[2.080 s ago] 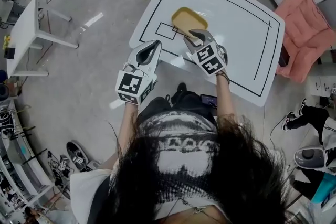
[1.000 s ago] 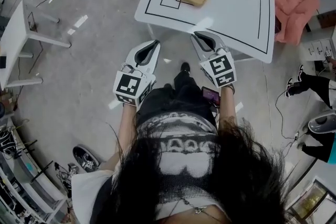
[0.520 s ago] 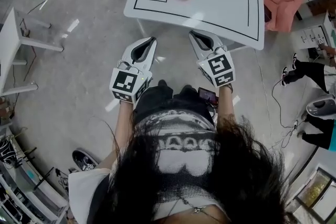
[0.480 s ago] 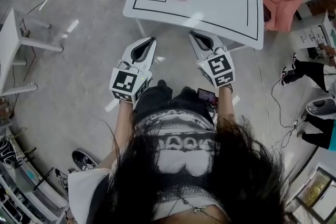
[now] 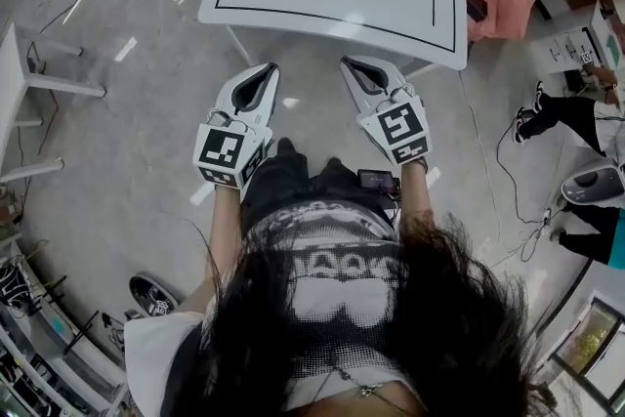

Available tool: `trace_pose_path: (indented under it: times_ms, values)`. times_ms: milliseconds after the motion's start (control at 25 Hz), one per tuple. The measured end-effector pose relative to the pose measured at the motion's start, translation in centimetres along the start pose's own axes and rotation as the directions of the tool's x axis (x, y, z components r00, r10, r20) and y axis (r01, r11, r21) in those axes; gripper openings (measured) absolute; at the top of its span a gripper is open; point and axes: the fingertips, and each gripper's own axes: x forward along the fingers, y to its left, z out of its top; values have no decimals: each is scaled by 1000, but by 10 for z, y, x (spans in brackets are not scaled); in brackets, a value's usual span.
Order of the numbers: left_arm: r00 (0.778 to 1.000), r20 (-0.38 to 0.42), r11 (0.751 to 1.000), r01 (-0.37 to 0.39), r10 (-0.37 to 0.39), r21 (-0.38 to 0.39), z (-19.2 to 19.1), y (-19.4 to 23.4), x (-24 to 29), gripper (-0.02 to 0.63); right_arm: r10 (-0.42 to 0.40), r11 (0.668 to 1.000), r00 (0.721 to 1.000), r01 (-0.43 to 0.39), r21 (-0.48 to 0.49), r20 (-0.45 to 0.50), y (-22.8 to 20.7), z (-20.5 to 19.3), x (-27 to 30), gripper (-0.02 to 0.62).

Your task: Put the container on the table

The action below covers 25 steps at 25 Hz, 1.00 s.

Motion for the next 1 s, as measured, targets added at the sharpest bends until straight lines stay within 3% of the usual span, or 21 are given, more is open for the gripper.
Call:
trace_pose_path:
  times_ms: [560, 1000]
  values:
    - [999, -11, 999, -40, 40, 11, -2, -81, 0, 0, 38, 998, 999, -37, -41, 37, -8, -26, -68, 3]
    - [997, 8, 997, -76, 76, 33, -4, -101, -5, 0, 64, 996, 996, -60, -69, 60, -7, -38, -81, 3]
